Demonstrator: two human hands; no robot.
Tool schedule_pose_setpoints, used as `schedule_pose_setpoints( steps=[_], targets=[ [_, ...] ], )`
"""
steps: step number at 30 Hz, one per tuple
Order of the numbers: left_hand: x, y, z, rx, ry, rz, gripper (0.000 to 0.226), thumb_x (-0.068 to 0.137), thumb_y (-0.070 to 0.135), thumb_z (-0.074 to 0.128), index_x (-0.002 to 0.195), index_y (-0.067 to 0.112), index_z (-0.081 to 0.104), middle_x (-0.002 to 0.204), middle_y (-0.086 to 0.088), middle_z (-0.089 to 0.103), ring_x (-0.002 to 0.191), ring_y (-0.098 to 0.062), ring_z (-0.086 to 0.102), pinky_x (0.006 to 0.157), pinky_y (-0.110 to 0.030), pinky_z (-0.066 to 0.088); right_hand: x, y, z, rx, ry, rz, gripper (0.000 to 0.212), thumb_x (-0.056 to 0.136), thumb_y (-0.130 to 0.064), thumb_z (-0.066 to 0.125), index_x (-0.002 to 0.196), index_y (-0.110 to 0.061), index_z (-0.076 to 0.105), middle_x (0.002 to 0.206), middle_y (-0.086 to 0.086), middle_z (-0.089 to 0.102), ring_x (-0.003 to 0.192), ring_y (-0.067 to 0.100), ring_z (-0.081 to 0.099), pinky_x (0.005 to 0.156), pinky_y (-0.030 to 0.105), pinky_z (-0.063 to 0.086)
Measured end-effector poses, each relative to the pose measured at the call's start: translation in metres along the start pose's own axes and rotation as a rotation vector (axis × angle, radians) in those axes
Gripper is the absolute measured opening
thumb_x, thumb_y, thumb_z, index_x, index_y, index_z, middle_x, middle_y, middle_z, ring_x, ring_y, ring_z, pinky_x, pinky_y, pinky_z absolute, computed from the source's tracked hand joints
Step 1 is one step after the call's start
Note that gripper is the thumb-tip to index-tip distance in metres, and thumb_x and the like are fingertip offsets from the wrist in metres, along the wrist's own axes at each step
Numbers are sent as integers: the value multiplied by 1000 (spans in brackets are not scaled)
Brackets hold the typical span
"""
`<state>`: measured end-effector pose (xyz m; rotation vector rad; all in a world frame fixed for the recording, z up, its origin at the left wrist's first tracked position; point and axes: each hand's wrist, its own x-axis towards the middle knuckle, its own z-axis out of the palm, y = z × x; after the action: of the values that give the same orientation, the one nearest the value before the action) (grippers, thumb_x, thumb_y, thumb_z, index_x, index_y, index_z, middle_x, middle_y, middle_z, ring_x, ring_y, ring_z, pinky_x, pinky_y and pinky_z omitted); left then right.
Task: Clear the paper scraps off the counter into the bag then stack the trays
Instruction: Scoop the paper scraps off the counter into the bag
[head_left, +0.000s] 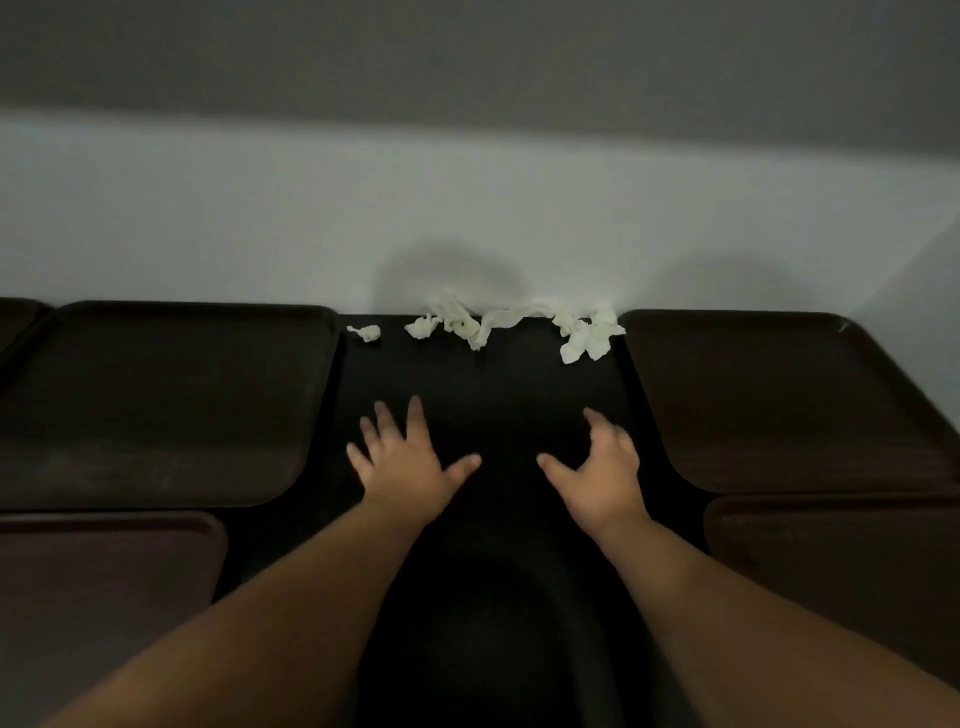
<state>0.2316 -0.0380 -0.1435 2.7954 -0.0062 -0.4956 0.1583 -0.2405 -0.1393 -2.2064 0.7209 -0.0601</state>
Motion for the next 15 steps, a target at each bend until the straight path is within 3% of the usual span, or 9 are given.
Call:
schedule_pose_setpoints(
  steps=[4, 7, 9, 12, 15],
  targets=[
    [84, 19, -13, -16, 151, 52, 121, 69, 84, 58, 154, 39, -15, 163, -17, -23, 150, -39, -18, 119, -64, -2, 79, -17, 11, -139, 37, -26, 110, 71, -54, 80, 154, -38, 9, 164, 9, 3, 149, 33, 11, 120, 50, 21],
    [128, 22, -13, 157, 283, 229, 112, 69, 93, 40, 154, 43, -13, 163, -11, -23, 148, -39, -25, 113, -70, -12, 132, -30, 14, -154, 135, -77, 111, 69, -58, 79, 153, -40, 8, 163, 14, -1, 149, 35, 10, 119, 55, 19],
    [149, 27, -15, 232, 323, 367, 98, 76, 90, 32, 154, 44, -4, 165, -5, -20, 148, -38, -25, 110, -75, -11, 159, -35, 20, -138, 170, -89, 108, 71, -61, 76, 153, -40, 9, 164, 13, -1, 151, 33, 5, 120, 55, 14],
    [168, 34, -19, 144, 399, 340, 81, 81, 84, 34, 149, 41, 22, 163, -8, 4, 152, -38, -4, 110, -77, -3, 183, -40, 30, -158, 220, -73, 100, 71, -66, 72, 151, -41, 16, 164, 9, 3, 152, 28, 1, 119, 54, 10],
    [172, 36, -19, 86, 433, 281, 73, 80, 87, 33, 134, 39, 40, 147, -7, 28, 142, -33, 23, 111, -76, 5, 195, -43, 34, -158, 297, -107, 80, 70, -67, 69, 139, -41, 38, 156, 3, 22, 146, 28, 21, 118, 49, 18]
  ],
)
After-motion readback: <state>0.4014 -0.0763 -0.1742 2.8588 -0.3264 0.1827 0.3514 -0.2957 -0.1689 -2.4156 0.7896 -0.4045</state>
